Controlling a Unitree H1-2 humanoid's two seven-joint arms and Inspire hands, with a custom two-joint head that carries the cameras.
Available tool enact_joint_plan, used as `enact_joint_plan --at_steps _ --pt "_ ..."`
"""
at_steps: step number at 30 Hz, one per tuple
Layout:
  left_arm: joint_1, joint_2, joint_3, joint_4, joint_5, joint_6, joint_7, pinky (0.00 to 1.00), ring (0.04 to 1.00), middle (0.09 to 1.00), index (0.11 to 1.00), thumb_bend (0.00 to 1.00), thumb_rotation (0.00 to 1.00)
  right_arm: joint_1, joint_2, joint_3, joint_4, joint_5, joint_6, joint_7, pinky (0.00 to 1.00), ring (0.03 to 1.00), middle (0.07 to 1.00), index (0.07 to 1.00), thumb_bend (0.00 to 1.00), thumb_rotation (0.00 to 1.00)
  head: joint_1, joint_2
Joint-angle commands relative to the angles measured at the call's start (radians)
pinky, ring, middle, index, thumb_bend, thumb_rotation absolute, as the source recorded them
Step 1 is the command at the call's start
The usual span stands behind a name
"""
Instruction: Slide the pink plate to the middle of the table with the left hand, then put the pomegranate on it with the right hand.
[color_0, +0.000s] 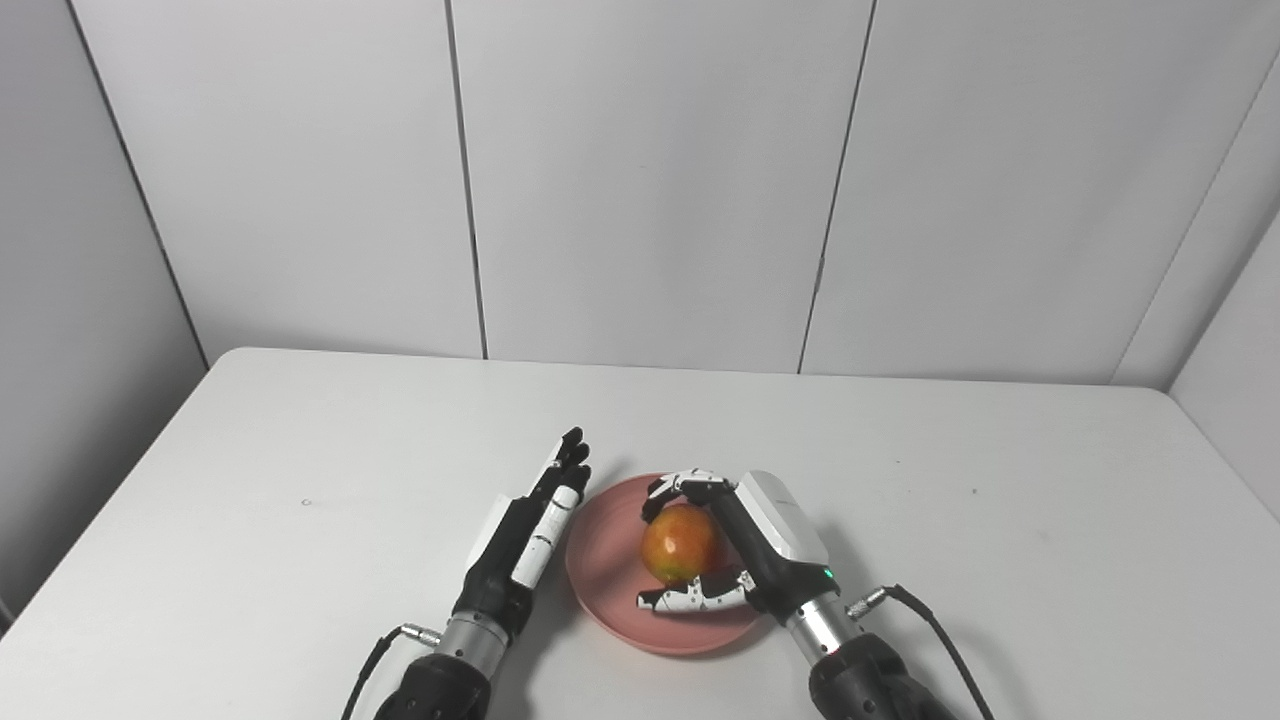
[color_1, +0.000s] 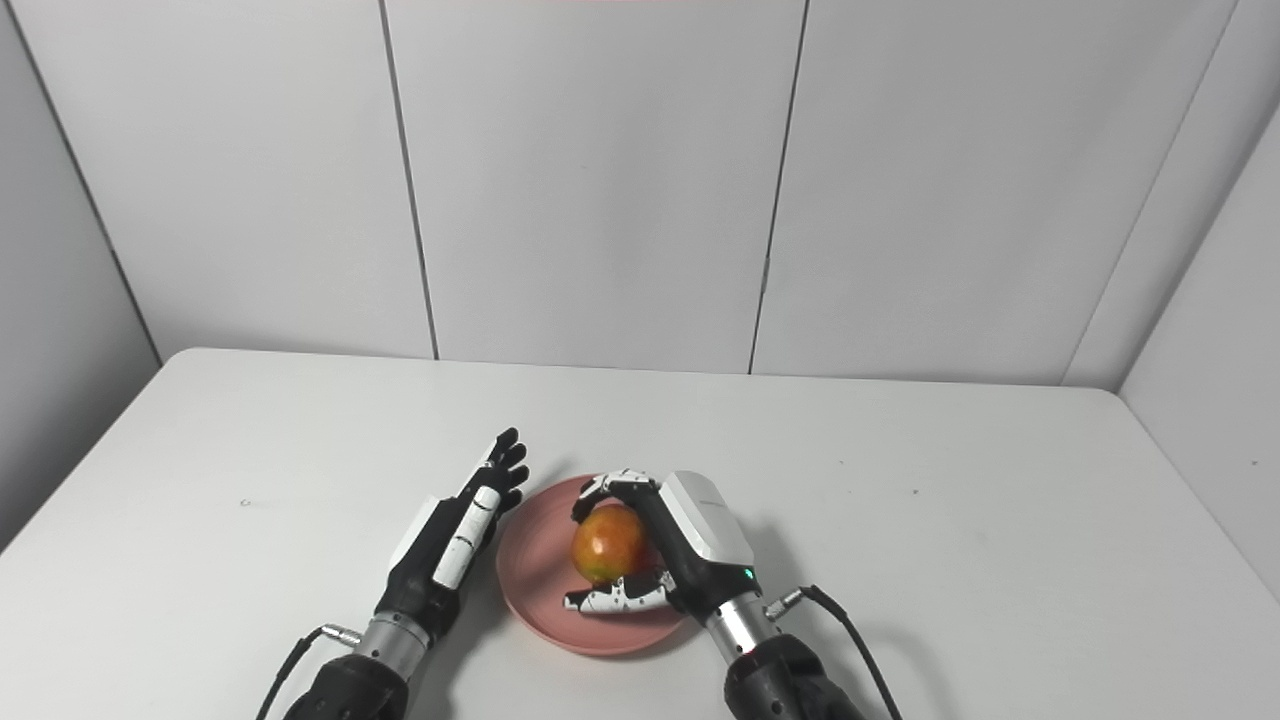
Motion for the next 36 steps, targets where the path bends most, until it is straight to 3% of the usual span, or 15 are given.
enact_joint_plan --at_steps 1,3,11,20,25,36 --pt "-0.005 -0.003 -0.005 -0.016 0.009 -0.004 0.009 0.98 0.986 1.000 0.994 0.61 1.00 -0.036 -0.008 0.001 -0.032 0.001 -0.015 0.002 0.75 0.807 0.796 0.697 0.58 0.38 0.000 -0.001" --pt "-0.007 -0.002 -0.006 -0.013 0.009 -0.006 0.007 0.98 0.990 1.000 0.996 0.62 1.00 -0.037 -0.013 0.002 -0.034 0.008 -0.023 0.015 0.77 0.833 0.821 0.750 0.60 0.45 0.000 -0.002" --pt "-0.007 0.001 -0.008 -0.012 0.012 -0.013 0.006 0.97 0.990 1.000 0.997 0.61 1.00 -0.036 -0.026 0.004 -0.045 0.023 -0.037 0.043 0.85 0.888 0.887 0.830 0.64 0.57 -0.004 -0.004" --pt "-0.011 0.003 -0.005 0.004 0.020 -0.024 0.009 0.97 0.988 1.000 0.999 0.63 1.00 -0.011 -0.042 -0.009 -0.096 0.128 -0.092 0.078 0.85 0.916 0.933 0.908 0.64 0.61 -0.011 -0.010" --pt "-0.009 0.000 -0.001 0.003 0.013 -0.024 0.009 0.97 0.974 0.996 0.994 0.62 1.00 0.022 -0.035 -0.051 -0.153 0.193 -0.135 0.060 0.90 0.953 0.970 0.965 0.62 0.68 -0.013 -0.013" --pt "-0.010 0.004 0.007 0.007 0.003 -0.036 0.004 0.96 0.984 1.000 1.000 0.59 1.00 0.102 -0.029 -0.175 -0.239 0.318 -0.084 0.067 0.96 0.977 1.000 1.000 0.63 0.87 -0.017 -0.017"
